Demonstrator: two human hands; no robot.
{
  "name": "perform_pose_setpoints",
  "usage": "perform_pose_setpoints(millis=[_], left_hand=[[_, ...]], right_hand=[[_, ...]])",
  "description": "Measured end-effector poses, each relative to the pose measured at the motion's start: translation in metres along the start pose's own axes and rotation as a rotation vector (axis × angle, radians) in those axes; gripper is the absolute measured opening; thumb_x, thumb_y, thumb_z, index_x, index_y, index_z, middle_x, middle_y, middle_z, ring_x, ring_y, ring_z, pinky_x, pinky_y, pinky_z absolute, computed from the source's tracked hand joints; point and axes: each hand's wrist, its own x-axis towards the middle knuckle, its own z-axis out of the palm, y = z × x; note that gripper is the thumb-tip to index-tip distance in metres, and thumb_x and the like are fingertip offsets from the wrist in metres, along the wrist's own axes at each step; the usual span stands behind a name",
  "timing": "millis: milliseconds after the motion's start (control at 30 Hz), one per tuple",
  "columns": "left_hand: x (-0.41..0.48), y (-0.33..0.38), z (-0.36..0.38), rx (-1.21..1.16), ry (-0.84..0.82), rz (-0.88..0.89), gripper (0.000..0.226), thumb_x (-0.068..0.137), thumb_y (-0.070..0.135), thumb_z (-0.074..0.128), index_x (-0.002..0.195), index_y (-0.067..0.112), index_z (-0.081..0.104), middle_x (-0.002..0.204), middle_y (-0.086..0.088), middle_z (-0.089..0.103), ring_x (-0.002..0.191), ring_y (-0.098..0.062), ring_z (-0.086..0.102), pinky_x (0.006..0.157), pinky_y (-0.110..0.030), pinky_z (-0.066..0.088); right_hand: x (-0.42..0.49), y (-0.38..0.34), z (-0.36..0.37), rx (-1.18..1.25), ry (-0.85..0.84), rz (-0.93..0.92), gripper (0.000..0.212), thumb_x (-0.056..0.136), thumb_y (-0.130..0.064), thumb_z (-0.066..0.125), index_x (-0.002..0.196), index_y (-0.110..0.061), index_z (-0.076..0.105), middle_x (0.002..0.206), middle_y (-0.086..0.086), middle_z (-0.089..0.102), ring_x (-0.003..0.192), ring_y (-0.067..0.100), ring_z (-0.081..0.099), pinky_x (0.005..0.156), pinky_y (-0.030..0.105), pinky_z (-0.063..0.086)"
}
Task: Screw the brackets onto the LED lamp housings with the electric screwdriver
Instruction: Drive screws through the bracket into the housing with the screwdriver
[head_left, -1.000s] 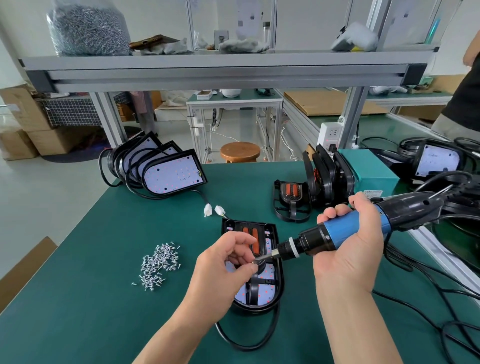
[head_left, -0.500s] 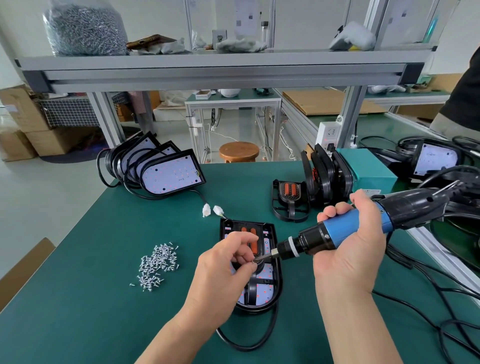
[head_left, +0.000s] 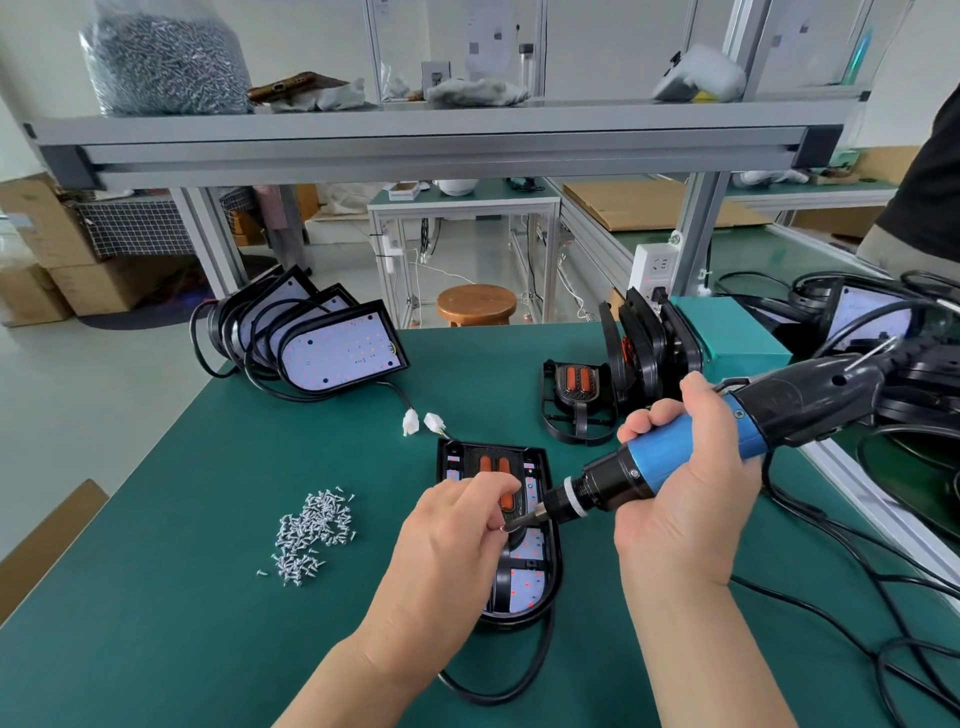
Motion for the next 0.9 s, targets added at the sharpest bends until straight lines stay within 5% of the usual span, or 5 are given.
perform_pose_setpoints(millis=[133,433,667,800,900], left_hand=[[-0.002,0.002,0.003,0.084,0.028,0.027,0.051,0.077,-0.009,0.068,0.114,0.025,0.059,0.082,0.015,0.053,0.08,-0.018,0.052,0.074,-0.03,0.047],[-0.006,0.01,0.013,0.015,0.096,-0.12,0.076,0.081,-0.007,0.064,0.13,0.043,0.036,0.081,0.016,0.052,0.083,-0.013,0.051,0.072,-0.013,0.039],[-0.007,0.005,0.018,0.03,0.014,-0.111,0.078,0.082,0.0,0.064,0.135,0.043,0.027,0.092,0.019,0.051,0.093,-0.01,0.046,0.084,-0.019,0.038],[-0.006,-0.009,0.014,0.038,0.037,-0.107,0.079,0.075,0.013,0.075,0.139,0.034,0.035,0.112,0.022,0.052,0.107,-0.004,0.044,0.096,-0.023,0.034],[-0.001,-0.027,0.013,-0.026,0.142,-0.295,0.07,0.077,0.022,0.081,0.137,0.022,0.047,0.121,0.012,0.047,0.118,-0.01,0.042,0.103,-0.029,0.035]], right_hand=[[-0.002,0.002,0.003,-0.035,0.006,-0.03,0.014,0.086,-0.018,0.071,0.084,-0.02,0.056,0.062,-0.002,0.052,0.055,0.019,0.053,0.057,0.028,0.05],[0.003,0.009,0.001,-0.073,0.055,-0.029,0.015,0.09,-0.017,0.071,0.09,-0.018,0.055,0.064,-0.003,0.054,0.057,0.018,0.056,0.06,0.029,0.052],[0.007,0.011,-0.004,-0.081,0.029,-0.016,0.016,0.09,-0.019,0.071,0.089,-0.018,0.055,0.063,-0.004,0.055,0.058,0.018,0.058,0.062,0.029,0.053],[0.019,0.004,-0.004,-0.109,-0.006,-0.04,0.016,0.089,-0.019,0.071,0.086,-0.018,0.055,0.062,-0.003,0.054,0.056,0.019,0.057,0.059,0.029,0.051],[0.026,0.001,-0.004,-0.14,-0.065,-0.034,0.018,0.09,-0.018,0.072,0.084,-0.017,0.056,0.061,-0.001,0.054,0.054,0.019,0.057,0.057,0.028,0.051]])
